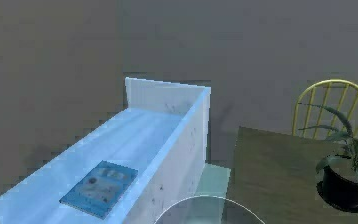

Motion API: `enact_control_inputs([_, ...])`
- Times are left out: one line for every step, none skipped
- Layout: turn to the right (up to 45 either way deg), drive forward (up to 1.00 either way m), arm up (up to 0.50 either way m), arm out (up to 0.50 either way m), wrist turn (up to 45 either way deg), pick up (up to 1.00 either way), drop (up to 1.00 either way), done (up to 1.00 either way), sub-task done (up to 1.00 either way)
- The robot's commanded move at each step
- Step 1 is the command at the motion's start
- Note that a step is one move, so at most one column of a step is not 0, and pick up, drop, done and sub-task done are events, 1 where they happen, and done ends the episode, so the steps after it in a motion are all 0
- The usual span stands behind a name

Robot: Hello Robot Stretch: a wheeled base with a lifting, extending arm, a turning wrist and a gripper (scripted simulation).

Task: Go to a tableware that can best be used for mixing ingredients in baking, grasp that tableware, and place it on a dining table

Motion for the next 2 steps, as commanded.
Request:
enact_control_inputs([-9.0, 0.0, 0.0, 0.0, 0.0, 0.0, 0.0, 0.0, 0.0])
enact_control_inputs([45.0, 0.0, 0.0, 0.0, 0.0, 0.0, 0.0, 0.0, 0.0])
